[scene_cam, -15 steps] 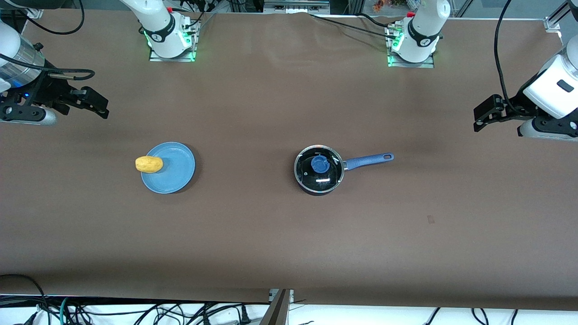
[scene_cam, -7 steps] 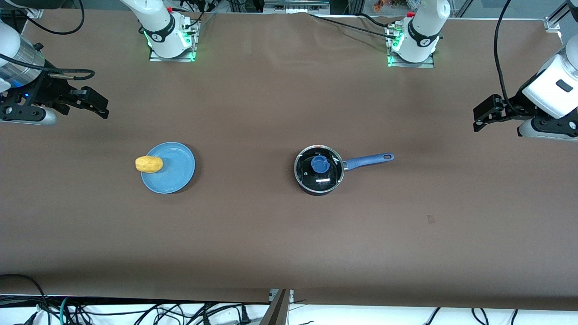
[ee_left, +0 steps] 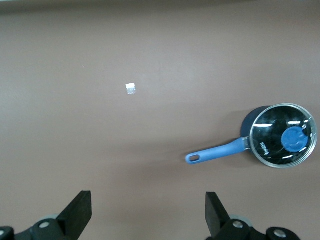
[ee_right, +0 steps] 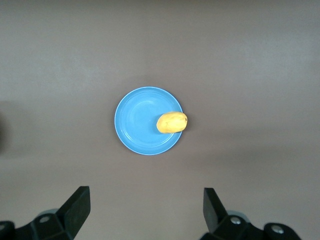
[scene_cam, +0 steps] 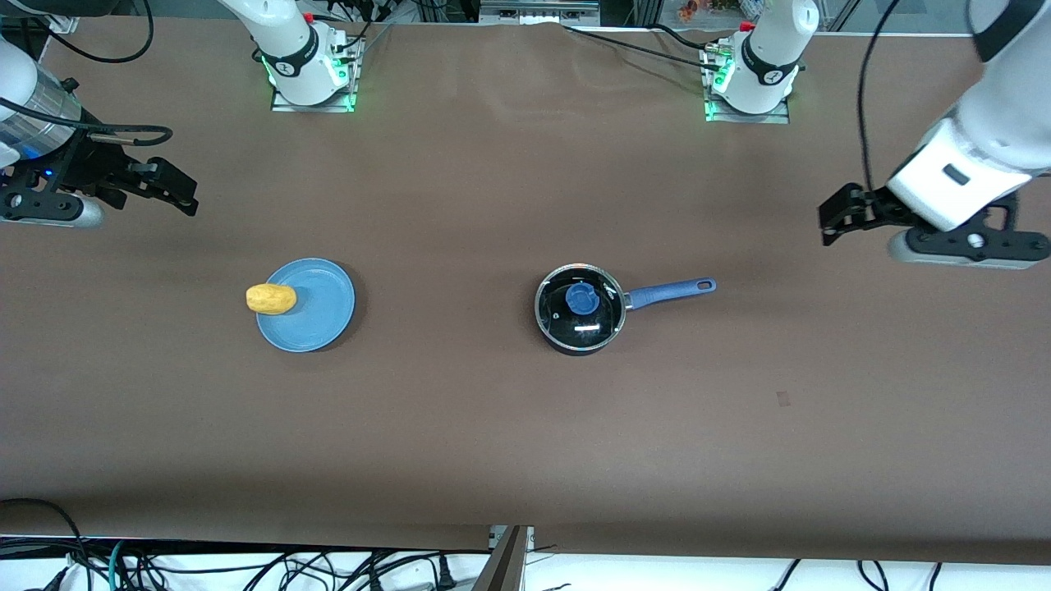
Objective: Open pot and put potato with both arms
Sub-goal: 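Move the left gripper to the pot lid while the right gripper reaches the potato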
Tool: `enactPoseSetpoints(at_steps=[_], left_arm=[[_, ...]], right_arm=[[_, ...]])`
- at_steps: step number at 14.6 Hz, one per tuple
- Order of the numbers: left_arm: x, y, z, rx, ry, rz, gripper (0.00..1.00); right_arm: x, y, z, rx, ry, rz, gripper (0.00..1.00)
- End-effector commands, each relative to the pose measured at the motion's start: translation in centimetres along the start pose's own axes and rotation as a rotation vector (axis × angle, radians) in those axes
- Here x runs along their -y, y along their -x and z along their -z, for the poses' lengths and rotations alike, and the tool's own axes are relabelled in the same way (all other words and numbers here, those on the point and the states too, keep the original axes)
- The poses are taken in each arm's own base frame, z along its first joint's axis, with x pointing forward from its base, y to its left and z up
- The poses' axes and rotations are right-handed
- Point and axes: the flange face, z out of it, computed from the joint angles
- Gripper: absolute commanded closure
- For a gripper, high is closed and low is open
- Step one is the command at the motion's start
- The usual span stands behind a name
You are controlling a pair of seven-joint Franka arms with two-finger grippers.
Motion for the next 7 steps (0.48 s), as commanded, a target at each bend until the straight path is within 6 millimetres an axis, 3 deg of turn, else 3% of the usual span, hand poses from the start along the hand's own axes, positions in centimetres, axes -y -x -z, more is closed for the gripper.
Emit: enactPoseSetpoints(at_steps=[1, 3, 5, 7], left_arm=[[-4.5, -0.7, -2.3, 0.03, -0.009, 0.084, 0.0], [-8.3, -0.8, -4.9, 0.065, -0.016, 0.13, 0.0], [-10.9, -1.1, -6.6, 0.051, -0.003, 0.17, 0.0], [-13.4, -1.9, -9.8, 0.054, 0.011, 0.22, 0.0]], right_arm=[[0.0, -0.1, 0.6, -0.011, -0.006, -0.006, 0.0], [-0.1, -0.1, 0.5, -0.009, -0.006, -0.008, 0.0], [-0.1, -0.1, 0.6, -0.009, -0.006, -0.008, 0.0], [-0.3, -0.2, 0.5, -0.006, -0.004, -0.008, 0.0]])
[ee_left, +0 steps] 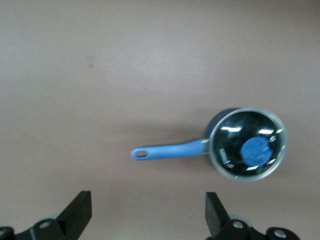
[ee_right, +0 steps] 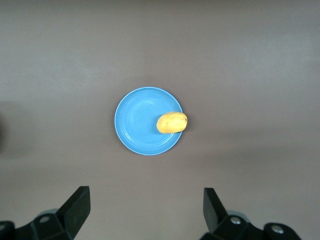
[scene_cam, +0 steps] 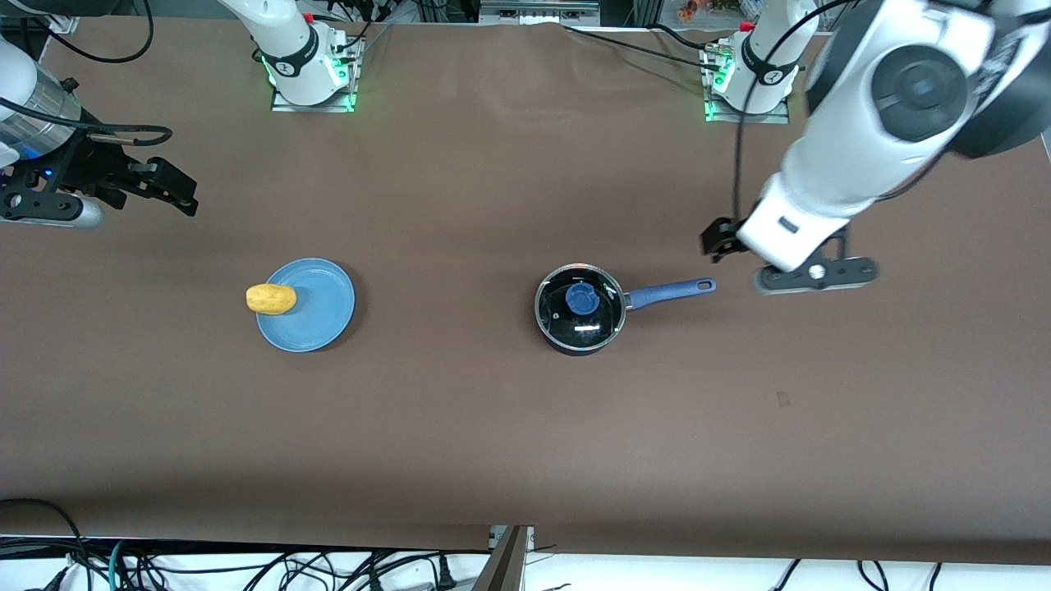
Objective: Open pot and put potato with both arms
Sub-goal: 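Move the left gripper to the pot lid while the right gripper reaches the potato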
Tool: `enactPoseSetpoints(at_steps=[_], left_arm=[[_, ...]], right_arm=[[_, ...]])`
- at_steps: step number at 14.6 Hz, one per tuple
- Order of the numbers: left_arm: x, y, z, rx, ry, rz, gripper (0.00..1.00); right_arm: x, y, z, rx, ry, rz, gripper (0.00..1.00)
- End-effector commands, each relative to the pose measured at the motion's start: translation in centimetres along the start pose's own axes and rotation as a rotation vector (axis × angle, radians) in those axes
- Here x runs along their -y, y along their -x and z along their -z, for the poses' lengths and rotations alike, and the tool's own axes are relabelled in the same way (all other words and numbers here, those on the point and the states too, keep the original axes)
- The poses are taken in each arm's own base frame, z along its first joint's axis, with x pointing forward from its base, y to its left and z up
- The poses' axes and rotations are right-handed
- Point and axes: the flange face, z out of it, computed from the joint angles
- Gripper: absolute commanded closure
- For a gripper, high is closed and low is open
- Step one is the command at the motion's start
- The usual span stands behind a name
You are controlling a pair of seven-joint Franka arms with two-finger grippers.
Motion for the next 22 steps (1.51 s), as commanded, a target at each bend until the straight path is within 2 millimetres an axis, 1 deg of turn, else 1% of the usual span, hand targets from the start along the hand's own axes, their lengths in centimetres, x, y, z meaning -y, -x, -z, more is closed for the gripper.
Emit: enactPoseSetpoints(at_steps=[1, 4, 6, 8, 9, 10, 11, 12, 13, 14, 15, 17, 19, 20, 21, 22], left_arm=[[-3.4, -0.6, -3.6, -0.008, 0.006, 0.076, 0.0], [-7.3, -0.5, -8.3, -0.013, 0.016, 0.138, 0.0], [-9.0, -0.5, -11.0, -0.027, 0.043, 0.191, 0.0], [-10.0, -0.1, -13.6, -0.041, 0.066, 0.217, 0.01], [-10.2, 0.1, -14.6, -0.05, 0.079, 0.226, 0.01], [-10.3, 0.2, -15.5, -0.057, 0.091, 0.246, 0.01], [-10.6, 0.2, -16.1, -0.062, 0.104, 0.276, 0.01], [-11.0, 0.2, -16.9, -0.061, 0.113, 0.308, 0.01], [-12.0, 0.6, -17.8, -0.06, 0.121, 0.322, 0.01], [-12.7, 0.8, -18.6, -0.062, 0.129, 0.339, 0.01], [-13.1, 0.7, -19.1, -0.083, 0.127, 0.358, 0.01], [-14.1, 1.2, -19.4, -0.11, 0.128, 0.393, 0.01], [-14.7, 1.3, -20.4, -0.112, 0.132, 0.391, 0.01], [-14.8, 1.3, -20.7, -0.114, 0.13, 0.393, 0.01], [-15.1, 1.5, -20.9, -0.121, 0.122, 0.394, 0.01], [-15.5, 1.8, -21.6, -0.125, 0.11, 0.395, 0.01]], right_arm=[[-0.5, -0.3, 0.4, -0.008, 0.008, -0.001, 0.0], [-0.4, -0.6, 0.3, -0.023, 0.036, -0.005, 0.0], [-0.4, -1.3, -1.2, -0.001, 0.039, -0.002, 0.0], [-0.5, -3.1, -5.1, 0.06, 0.074, 0.02, 0.0], [-0.9, -3.6, -6.1, 0.075, 0.084, 0.054, 0.0], [-1.1, -3.9, -6.5, 0.069, 0.105, 0.1, 0.0], [-0.6, -4.9, -9.7, 0.118, 0.129, 0.119, 0.0], [-0.6, -5.4, -11.1, 0.135, 0.14, 0.12, 0.0], [-0.7, -5.8, -12.7, 0.157, 0.129, 0.109, 0.0], [-1.1, -6.8, -15.4, 0.178, 0.122, 0.09, 0.0], [-2.1, -7.8, -18.0, 0.186, 0.105, 0.039, 0.0], [-3.1, -8.8, -22.6, 0.214, 0.028, -0.085, 0.0], [-3.3, -9.0, -26.2, 0.238, 0.029, -0.175, 0.0], [-3.9, -8.6, -28.1, 0.249, 0.031, -0.205, 0.0], [-4.2, -7.7, -30.0, 0.253, 0.031, -0.225, 0.0], [-4.4, -6.7, -31.8, 0.251, 0.028, -0.241, 0.0]])
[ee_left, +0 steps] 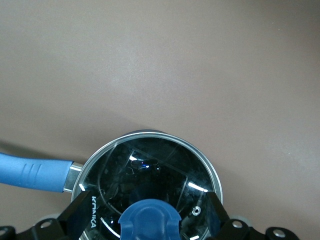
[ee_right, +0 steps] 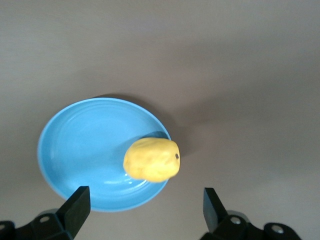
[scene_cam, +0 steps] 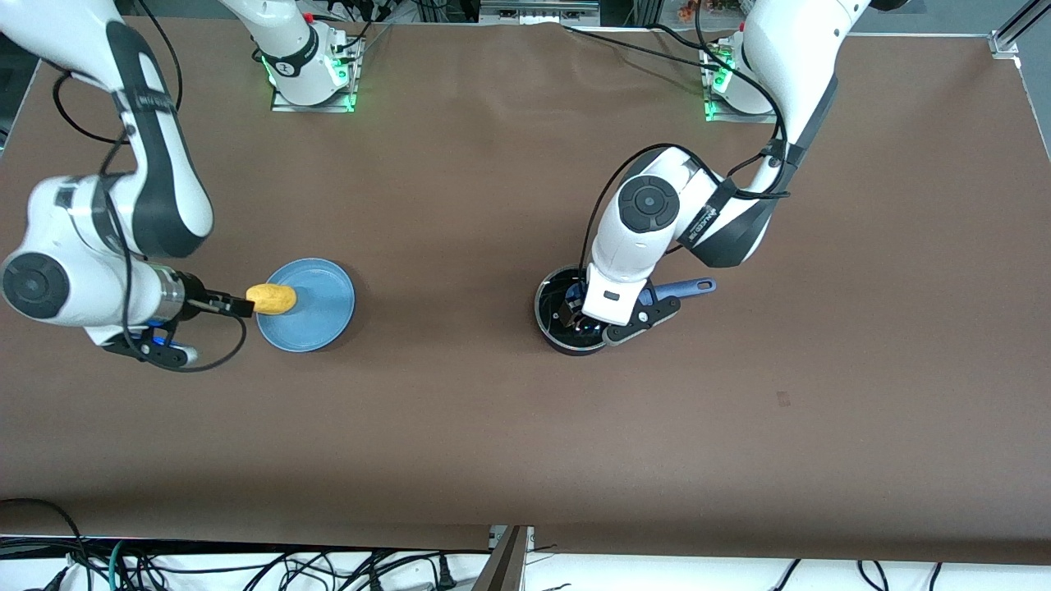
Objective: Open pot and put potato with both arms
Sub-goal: 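Grasp the lid knob with the left gripper while the right gripper grasps the potato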
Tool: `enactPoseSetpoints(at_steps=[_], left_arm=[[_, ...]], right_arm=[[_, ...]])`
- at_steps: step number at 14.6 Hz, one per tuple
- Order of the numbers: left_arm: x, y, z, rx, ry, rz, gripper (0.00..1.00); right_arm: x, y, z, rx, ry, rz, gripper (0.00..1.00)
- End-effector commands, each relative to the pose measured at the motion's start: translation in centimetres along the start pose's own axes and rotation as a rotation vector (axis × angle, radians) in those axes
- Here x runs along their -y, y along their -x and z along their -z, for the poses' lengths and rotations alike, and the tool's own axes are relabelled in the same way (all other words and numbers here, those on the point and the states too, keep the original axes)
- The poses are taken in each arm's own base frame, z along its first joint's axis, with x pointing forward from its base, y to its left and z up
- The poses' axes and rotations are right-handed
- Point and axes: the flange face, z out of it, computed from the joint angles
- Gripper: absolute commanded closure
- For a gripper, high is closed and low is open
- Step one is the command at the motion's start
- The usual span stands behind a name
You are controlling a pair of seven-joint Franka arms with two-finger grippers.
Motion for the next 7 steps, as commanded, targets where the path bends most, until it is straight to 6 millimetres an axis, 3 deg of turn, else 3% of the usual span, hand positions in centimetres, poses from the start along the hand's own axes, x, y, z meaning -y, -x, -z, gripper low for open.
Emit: enactPoseSetpoints(at_steps=[1, 3, 7], left_arm=[[-0.7, 0.8, -1.4, -0.045, -0.02, 0.005, 0.01], [-1.1, 1.3, -2.3, -0.056, -0.008, 0.02, 0.01], [-1.3, 2.2, -3.5, -0.048, -0.017, 0.011, 0.01]], right_arm=[[-1.0, 1.7, -3.9, -0.015, -0.028, -0.074, 0.0], [-1.6, 2.5, -6.2, -0.012, -0.054, -0.106, 0.0], [-2.0, 2.3, -7.7, -0.017, -0.069, -0.123, 0.0]])
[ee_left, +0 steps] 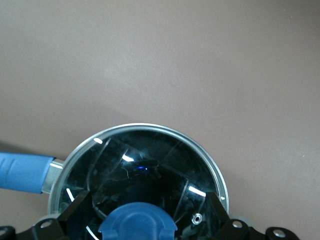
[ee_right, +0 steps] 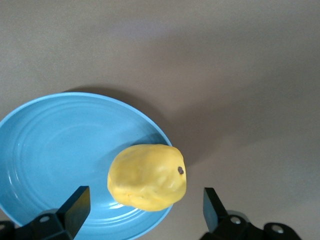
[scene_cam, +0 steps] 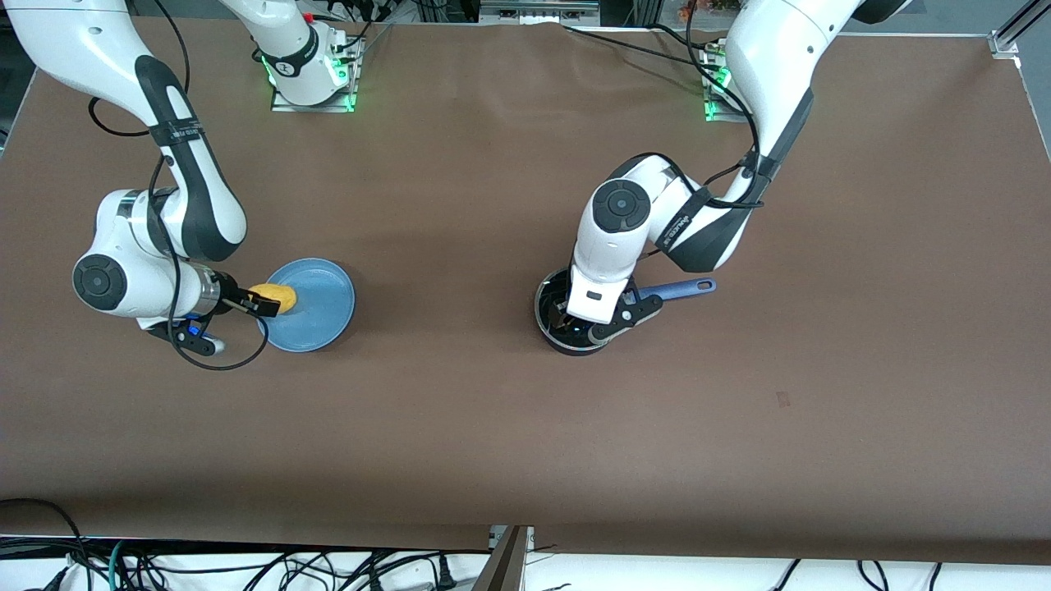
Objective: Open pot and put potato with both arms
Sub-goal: 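Grasp the lid knob with the left gripper while the right gripper grasps the potato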
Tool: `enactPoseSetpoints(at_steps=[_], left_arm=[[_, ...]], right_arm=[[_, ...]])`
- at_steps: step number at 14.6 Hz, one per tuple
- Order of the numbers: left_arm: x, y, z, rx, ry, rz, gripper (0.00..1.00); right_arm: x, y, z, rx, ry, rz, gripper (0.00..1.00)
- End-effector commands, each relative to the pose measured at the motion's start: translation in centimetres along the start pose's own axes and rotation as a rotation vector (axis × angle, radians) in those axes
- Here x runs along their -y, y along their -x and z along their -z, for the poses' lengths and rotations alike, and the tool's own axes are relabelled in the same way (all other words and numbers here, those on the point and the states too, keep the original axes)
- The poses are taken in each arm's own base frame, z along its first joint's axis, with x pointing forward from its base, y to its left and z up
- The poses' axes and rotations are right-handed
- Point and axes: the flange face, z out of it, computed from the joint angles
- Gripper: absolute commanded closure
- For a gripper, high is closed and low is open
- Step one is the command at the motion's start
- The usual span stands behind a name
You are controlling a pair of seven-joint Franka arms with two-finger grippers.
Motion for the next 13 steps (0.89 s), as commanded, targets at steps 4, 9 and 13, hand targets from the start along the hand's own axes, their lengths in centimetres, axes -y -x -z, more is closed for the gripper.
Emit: enactPoseSetpoints(at_steps=[4, 9, 13], left_arm=[[-0.4, 0.4, -0.4, -0.023, -0.002, -0.002, 0.02], [-0.3, 0.8, -0.8, -0.023, -0.021, -0.028, 0.06], [-0.2, 1.0, -1.0, -0.022, -0.029, -0.084, 0.09]], right_arm=[[-1.0, 0.8, -1.5, -0.03, -0.032, -0.03, 0.0], [-1.1, 0.5, -2.4, -0.02, -0.049, -0.046, 0.0], [-1.1, 0.4, -3.0, -0.017, -0.048, -0.048, 0.04]])
